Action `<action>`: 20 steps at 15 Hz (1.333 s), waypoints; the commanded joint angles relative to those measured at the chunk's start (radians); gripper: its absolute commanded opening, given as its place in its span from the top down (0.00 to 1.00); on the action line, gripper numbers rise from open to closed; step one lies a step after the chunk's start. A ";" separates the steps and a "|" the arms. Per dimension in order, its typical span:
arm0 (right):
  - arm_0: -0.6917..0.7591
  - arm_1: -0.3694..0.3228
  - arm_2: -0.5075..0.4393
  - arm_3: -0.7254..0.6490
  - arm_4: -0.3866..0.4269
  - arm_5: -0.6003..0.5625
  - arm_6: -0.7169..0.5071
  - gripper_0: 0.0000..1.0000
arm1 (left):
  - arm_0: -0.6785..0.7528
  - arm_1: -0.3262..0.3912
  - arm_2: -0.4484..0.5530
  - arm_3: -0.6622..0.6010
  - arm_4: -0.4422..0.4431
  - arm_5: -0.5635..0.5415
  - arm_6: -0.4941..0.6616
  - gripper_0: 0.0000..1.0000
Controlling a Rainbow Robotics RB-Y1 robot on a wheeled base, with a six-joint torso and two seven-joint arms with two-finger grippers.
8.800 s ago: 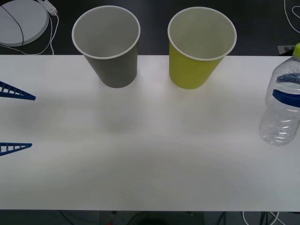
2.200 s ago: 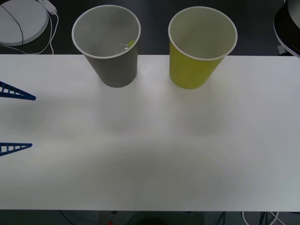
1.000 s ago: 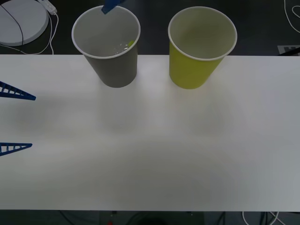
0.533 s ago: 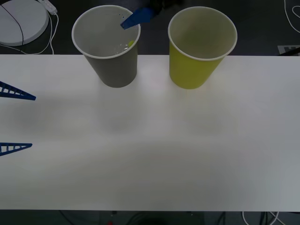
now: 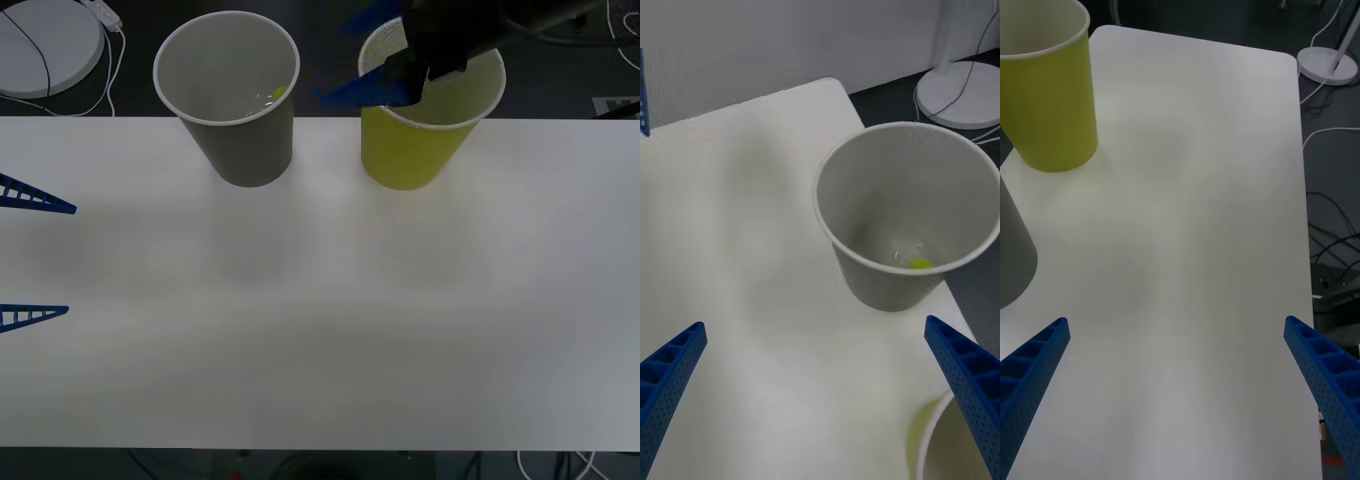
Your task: Put the can into the green bin and the plastic bottle into the gray bin
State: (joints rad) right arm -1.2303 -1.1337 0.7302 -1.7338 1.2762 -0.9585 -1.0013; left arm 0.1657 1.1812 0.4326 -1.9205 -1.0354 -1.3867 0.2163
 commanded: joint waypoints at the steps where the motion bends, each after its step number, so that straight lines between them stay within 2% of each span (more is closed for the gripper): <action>1: 0.166 -0.055 -0.101 -0.076 -0.044 0.021 0.136 0.00 | 0.000 0.000 0.000 0.000 0.000 0.000 0.000 0.00; 5: 0.410 -0.098 -0.275 -0.185 -0.066 0.035 0.271 0.00 | 0.000 0.000 0.000 0.000 0.000 0.000 0.000 0.00; 10: 0.785 -0.112 -0.555 -0.372 -0.057 0.049 0.302 0.00 | 0.000 0.000 0.000 0.000 0.000 0.000 0.000 0.00; 13: 0.965 -0.110 -0.683 -0.455 -0.032 0.049 0.334 0.00 | 0.000 0.000 0.000 0.000 0.000 0.000 0.000 0.00; 20: 1.250 -0.077 -0.818 -0.484 -0.057 0.050 0.627 0.00 | 0.000 0.000 0.000 0.000 0.000 0.000 0.000 0.00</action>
State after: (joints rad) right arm -0.0204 -1.2141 -0.0701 -2.2149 1.2232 -0.9081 -0.4190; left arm 0.1657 1.1812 0.4326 -1.9205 -1.0354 -1.3867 0.2163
